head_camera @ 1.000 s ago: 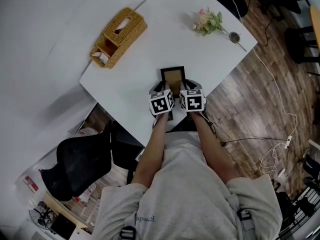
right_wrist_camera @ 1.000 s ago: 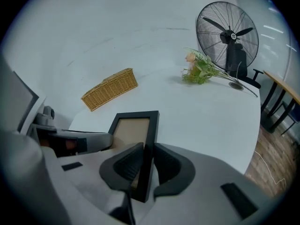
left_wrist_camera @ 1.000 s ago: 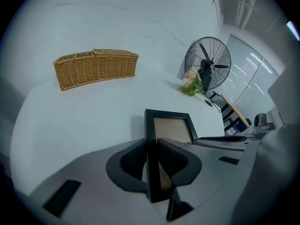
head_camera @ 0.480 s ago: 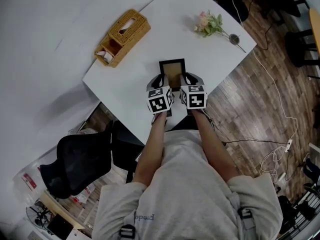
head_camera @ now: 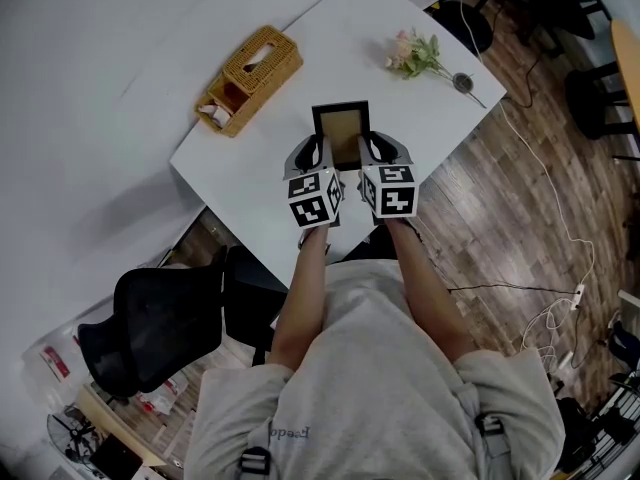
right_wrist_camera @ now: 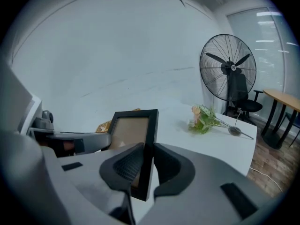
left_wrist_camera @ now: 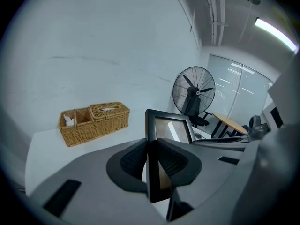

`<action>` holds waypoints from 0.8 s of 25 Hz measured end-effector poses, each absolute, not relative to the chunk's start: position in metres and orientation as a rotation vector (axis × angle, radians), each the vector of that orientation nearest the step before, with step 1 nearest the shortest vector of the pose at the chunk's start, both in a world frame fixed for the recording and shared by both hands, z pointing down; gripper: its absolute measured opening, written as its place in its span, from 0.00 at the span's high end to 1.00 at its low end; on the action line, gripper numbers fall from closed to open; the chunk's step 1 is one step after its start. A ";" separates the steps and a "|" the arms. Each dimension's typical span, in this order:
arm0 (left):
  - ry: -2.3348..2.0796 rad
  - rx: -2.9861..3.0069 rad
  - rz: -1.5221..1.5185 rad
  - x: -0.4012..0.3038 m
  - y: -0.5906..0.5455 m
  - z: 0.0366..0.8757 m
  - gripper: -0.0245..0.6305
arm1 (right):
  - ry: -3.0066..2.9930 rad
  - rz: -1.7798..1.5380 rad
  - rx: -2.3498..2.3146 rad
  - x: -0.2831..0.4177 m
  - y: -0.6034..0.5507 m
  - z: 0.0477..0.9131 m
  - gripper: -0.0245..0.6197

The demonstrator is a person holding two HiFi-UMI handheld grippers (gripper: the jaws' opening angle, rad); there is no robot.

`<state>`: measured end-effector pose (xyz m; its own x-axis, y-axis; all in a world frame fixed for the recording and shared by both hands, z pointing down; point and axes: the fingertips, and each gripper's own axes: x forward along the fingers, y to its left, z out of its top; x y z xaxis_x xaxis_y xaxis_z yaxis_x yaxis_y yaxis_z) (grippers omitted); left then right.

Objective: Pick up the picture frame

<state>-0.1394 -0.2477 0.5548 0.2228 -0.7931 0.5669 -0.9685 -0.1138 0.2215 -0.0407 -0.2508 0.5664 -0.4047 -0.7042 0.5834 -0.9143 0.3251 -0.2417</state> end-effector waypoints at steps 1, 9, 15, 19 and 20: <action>-1.626 1.970 0.408 -0.140 -0.249 0.548 0.83 | -2.236 0.761 1.444 -0.041 -0.252 0.560 0.85; -1.698 2.063 0.341 -0.142 -0.254 0.494 0.83 | -2.329 0.668 1.484 -0.043 -0.259 0.510 0.85; -1.737 2.120 0.294 -0.141 -0.255 0.462 0.83 | -2.391 0.601 1.514 -0.042 -0.262 0.479 0.85; -1.776 2.143 0.267 -0.144 -0.252 0.443 0.83 | -2.427 0.564 1.517 -0.047 -0.262 0.460 0.85; -1.780 2.145 0.258 -0.146 -0.252 0.439 0.83 | -2.438 0.550 1.513 -0.048 -0.262 0.455 0.85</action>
<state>-0.1463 -0.2522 0.4388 0.1983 -0.9152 0.3508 -0.9772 -0.1567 0.1436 -0.0484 -0.2625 0.4551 -0.4457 -0.8128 0.3750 -0.8951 0.3998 -0.1974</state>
